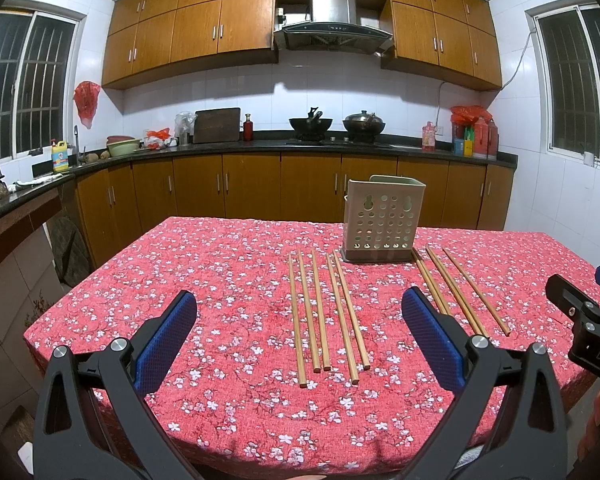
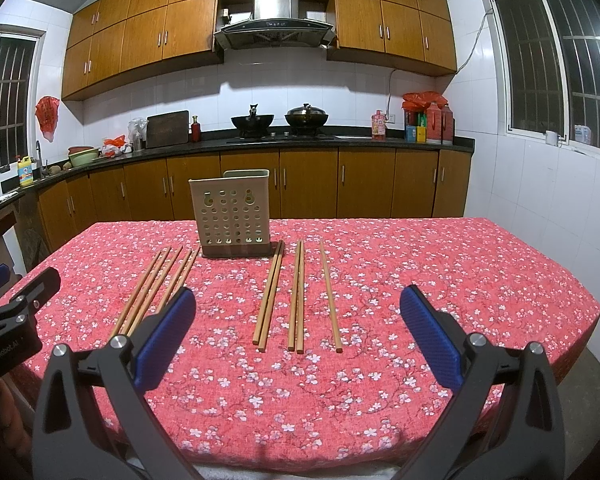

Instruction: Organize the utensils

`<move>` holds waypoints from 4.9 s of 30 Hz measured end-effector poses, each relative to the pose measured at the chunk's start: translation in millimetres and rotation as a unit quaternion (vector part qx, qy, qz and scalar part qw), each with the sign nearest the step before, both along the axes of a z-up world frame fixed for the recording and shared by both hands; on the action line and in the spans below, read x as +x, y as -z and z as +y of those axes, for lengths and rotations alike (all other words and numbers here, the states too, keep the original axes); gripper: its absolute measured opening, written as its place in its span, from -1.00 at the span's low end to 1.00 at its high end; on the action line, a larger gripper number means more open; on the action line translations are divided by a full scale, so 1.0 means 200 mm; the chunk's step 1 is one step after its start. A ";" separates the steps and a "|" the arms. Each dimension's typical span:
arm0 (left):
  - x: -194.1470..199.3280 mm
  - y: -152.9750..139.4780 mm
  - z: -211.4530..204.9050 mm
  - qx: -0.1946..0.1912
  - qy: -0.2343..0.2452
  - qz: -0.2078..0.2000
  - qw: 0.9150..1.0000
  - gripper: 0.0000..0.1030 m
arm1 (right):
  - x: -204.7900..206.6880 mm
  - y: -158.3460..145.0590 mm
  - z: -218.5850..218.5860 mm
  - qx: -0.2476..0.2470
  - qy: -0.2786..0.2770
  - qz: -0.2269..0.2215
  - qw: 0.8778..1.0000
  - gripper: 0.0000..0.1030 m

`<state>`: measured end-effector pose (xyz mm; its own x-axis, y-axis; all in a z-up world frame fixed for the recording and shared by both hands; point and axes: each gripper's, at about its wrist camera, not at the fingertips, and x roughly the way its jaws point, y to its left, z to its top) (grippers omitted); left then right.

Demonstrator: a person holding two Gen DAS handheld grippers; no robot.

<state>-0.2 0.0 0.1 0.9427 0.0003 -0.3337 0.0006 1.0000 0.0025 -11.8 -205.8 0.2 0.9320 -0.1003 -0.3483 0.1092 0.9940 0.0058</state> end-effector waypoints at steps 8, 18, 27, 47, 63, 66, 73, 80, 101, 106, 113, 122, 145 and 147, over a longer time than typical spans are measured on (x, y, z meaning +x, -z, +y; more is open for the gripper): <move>0.00 0.00 0.00 0.000 0.000 0.000 1.000 0.97 | 0.00 0.00 0.00 0.000 0.000 0.000 1.000 0.92; 0.00 0.00 0.00 0.000 0.000 0.000 1.000 0.97 | 0.00 0.00 0.00 0.001 0.000 0.000 1.000 0.92; 0.00 0.00 0.00 0.000 0.000 0.000 1.000 0.97 | -0.01 0.00 0.00 0.001 0.000 0.000 1.000 0.92; 0.00 0.00 0.00 0.000 0.000 0.001 1.000 0.97 | 0.00 0.00 0.00 0.001 0.000 0.001 1.000 0.92; 0.12 0.06 0.06 -0.011 -0.017 0.053 0.998 0.97 | 0.13 0.05 -0.09 0.026 0.015 0.034 0.999 0.92; 0.20 0.10 0.10 -0.019 -0.030 0.089 0.995 0.97 | 0.20 0.10 -0.12 0.037 0.028 0.057 0.997 0.92; 0.39 0.18 0.19 -0.023 -0.042 0.152 0.987 0.97 | 0.44 0.19 -0.29 0.071 0.049 0.120 0.989 0.89; 0.56 0.21 0.20 -0.008 -0.027 0.178 0.984 0.96 | 0.72 0.31 -0.39 0.104 0.036 0.205 0.973 0.20; 0.79 0.38 0.15 -0.006 0.028 0.267 0.963 -0.38 | 0.95 0.47 -0.38 0.074 0.044 0.253 0.964 -0.40; 0.81 0.39 0.14 0.016 0.032 0.269 0.962 -0.60 | 0.94 0.48 -0.38 0.068 0.040 0.251 0.965 -0.79; 1.04 0.39 0.18 0.031 0.028 0.280 0.959 -0.79 | 1.04 0.48 -0.42 0.072 0.038 0.255 0.964 -0.85; 1.15 0.40 0.24 0.002 0.036 0.269 0.962 -0.79 | 1.15 0.49 -0.48 0.074 0.053 0.245 0.965 -0.84; 0.89 0.38 0.26 0.011 0.034 0.273 0.961 -0.78 | 1.02 0.48 -0.45 0.076 0.051 0.244 0.965 -0.78; 0.88 0.38 0.25 0.012 0.034 0.270 0.962 -0.78 | 1.01 0.48 -0.45 0.076 0.048 0.245 0.965 -0.80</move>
